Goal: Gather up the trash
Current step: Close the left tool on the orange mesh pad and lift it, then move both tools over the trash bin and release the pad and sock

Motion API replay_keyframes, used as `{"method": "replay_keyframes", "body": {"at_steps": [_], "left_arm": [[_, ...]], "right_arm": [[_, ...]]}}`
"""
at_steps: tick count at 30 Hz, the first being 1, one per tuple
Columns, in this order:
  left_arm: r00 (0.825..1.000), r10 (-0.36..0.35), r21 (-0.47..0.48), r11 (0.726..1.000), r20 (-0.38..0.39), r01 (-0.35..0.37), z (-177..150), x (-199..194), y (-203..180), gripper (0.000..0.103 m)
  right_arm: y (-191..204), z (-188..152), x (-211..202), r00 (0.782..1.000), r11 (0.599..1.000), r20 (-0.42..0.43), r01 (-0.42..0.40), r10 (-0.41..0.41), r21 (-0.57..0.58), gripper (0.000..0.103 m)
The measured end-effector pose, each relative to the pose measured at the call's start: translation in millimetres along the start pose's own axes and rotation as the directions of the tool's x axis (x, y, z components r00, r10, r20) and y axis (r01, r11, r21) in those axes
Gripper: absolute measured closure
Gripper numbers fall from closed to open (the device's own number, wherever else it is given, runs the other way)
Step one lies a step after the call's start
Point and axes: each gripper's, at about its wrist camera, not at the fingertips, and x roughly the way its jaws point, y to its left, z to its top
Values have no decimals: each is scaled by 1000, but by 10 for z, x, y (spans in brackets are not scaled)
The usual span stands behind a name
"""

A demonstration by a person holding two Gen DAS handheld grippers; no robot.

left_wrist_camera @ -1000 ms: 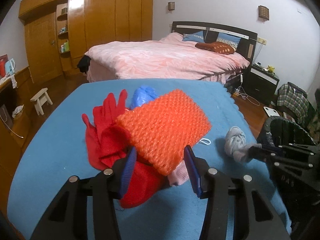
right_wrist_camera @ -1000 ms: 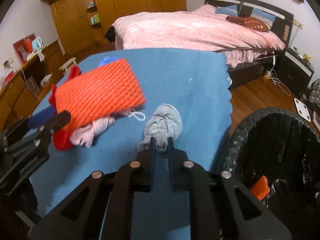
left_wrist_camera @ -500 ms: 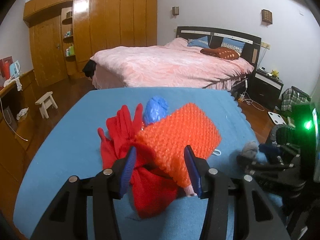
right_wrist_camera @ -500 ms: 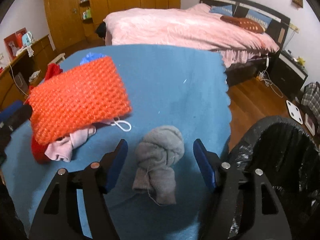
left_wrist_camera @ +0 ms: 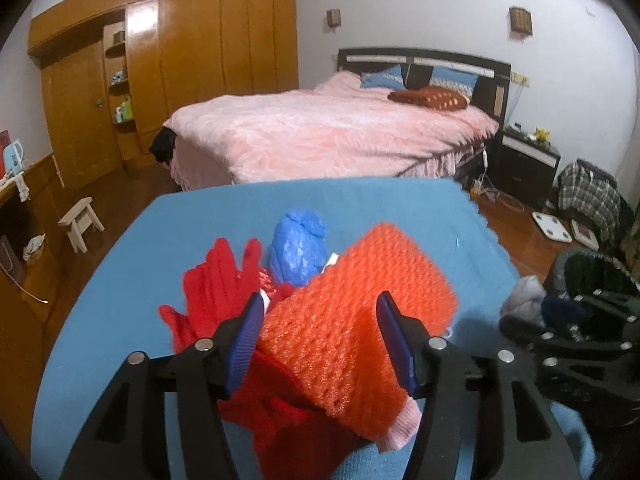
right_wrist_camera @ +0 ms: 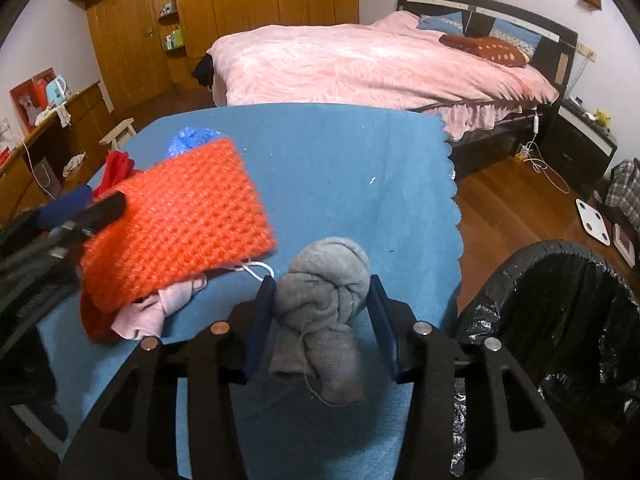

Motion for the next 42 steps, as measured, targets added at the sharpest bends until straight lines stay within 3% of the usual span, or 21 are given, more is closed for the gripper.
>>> {"method": "replay_keyframes", "body": {"at_steps": [2,5,7,10,20,21,24,29,33,34,37,39,42], "left_arm": [[1000,-7,9,1000,-21,8,-32,50,-27,47],[999,-17,34,999,-28,18,-74,56,-74,64],[998,-56,35,998,-35,57,-98,47,-90,86],[997,-75,35,996,-37,76,-118,24,-121,96],[988,-144,42,988,-52,147,-204,-176,-316,99],[988,-146,44,988,-55,148,-210,-174,-328,95],[987,-152,50,987,-61,155,-247,-178,-374,56],[989,-132,57,989,-72,136,-231,-77,-417,45],[987,-127,54,990,-96,133,-238,37,-406,47],[986,-132,56,989,-101,138,-245,56,-415,60],[983,-154,65,985,-100,161,-262,51,-462,78],[985,-153,84,984,-83,159,-244,-8,-501,88],[984,-166,74,982,-68,171,-204,-82,-507,90]], "right_arm": [[-6,3,-21,1000,1000,-1,-10,10,9,58],[-32,2,-41,1000,1000,-7,-16,16,24,58],[-53,2,-62,1000,999,-7,-18,19,35,58],[-93,12,-124,1000,999,2,-18,18,47,58],[-234,-27,-397,999,998,40,-11,9,64,58],[-248,-31,-413,999,998,41,-11,8,65,58],[-287,-58,-446,999,998,45,-8,5,70,58],[-333,-72,-448,999,997,44,-5,1,76,58],[-341,-76,-456,999,997,46,-2,-1,75,58],[-351,-76,-458,999,997,46,-2,-2,77,58],[-375,-83,-460,999,997,44,-1,-2,83,58],[-379,-81,-466,999,997,45,-1,-3,83,58],[-380,-72,-504,999,996,54,-2,-3,84,58]]}}
